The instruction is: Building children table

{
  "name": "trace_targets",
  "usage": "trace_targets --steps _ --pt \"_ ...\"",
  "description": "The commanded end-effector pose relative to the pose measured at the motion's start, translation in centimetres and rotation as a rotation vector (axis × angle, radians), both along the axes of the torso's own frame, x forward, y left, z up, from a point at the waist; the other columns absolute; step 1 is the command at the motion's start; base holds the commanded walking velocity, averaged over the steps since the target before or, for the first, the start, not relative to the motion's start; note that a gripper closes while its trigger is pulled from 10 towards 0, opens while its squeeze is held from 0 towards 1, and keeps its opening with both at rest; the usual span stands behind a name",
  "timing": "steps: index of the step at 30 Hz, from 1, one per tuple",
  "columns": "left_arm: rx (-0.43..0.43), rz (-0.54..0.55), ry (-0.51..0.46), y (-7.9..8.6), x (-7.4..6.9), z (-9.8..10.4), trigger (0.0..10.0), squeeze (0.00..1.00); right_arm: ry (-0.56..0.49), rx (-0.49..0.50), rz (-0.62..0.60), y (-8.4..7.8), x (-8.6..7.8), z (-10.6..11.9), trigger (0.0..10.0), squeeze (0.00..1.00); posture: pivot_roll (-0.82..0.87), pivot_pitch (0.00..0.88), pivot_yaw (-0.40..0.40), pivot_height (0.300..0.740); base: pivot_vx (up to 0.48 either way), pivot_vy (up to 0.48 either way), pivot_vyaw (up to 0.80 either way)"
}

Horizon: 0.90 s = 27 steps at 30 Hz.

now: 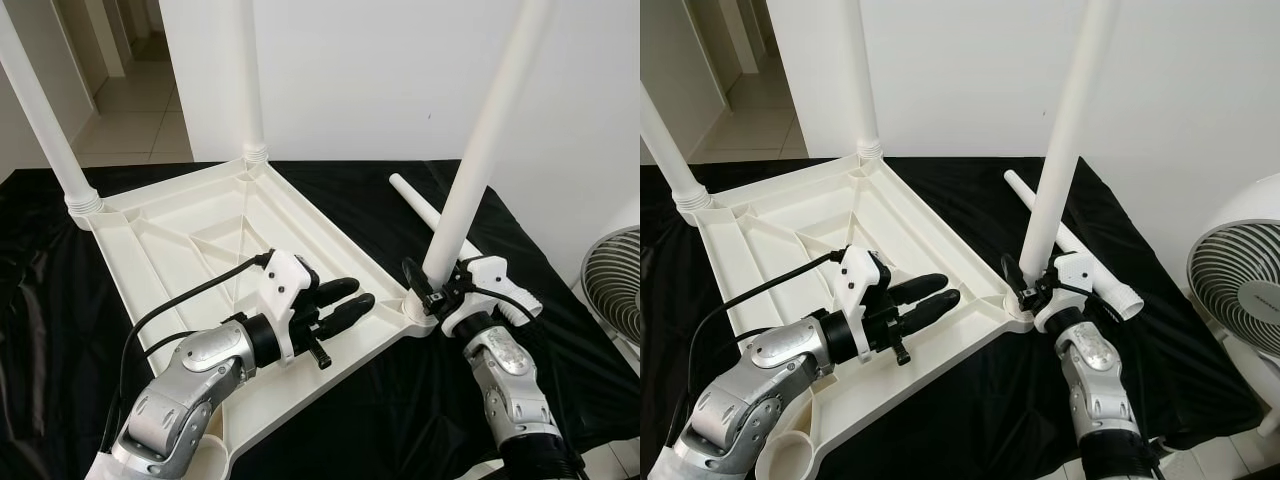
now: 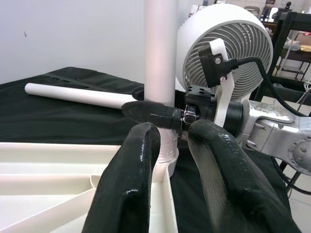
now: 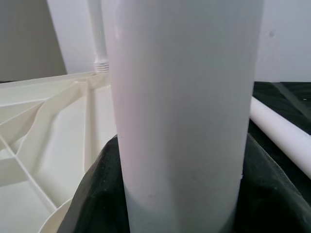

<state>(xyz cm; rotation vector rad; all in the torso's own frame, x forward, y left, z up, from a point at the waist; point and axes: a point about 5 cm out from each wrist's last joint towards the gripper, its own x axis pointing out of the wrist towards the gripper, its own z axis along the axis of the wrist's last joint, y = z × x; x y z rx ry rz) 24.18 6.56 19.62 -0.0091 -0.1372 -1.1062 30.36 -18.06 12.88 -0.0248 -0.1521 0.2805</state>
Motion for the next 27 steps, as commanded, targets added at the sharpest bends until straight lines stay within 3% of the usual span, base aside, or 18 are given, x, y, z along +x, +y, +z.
trace_targets --steps 1,10,21,24,27 --pt "0.012 -0.004 0.017 -0.1 -0.1 -0.4 10.0 0.0 0.292 0.004 -0.057 -0.4 -2.1 -6.1 10.0 0.0 0.03 0.04 0.033 0.74 0.0 0.0 0.0" --pt "0.004 0.01 0.015 -0.2 -0.1 -0.3 10.0 0.0 0.276 0.074 -0.279 1.1 -1.7 -6.1 10.0 0.0 0.04 0.043 0.013 0.74 0.0 0.0 0.0" --pt "0.002 0.027 0.011 0.0 -0.2 -0.2 10.0 0.0 0.261 0.078 -0.369 1.9 -1.2 -5.8 10.0 0.0 0.06 0.043 -0.004 0.74 0.0 0.0 0.0" --pt "0.0 0.045 0.009 0.1 -0.4 -0.2 10.0 0.0 0.247 0.078 -0.482 2.0 -0.9 -5.7 10.0 0.0 0.08 0.048 -0.026 0.74 0.0 0.0 0.0" --pt "0.0 0.048 0.008 0.1 -0.4 -0.2 10.0 0.0 0.247 0.082 -0.504 2.1 -0.8 -5.7 10.0 0.0 0.08 0.048 -0.026 0.74 0.0 0.0 0.0"
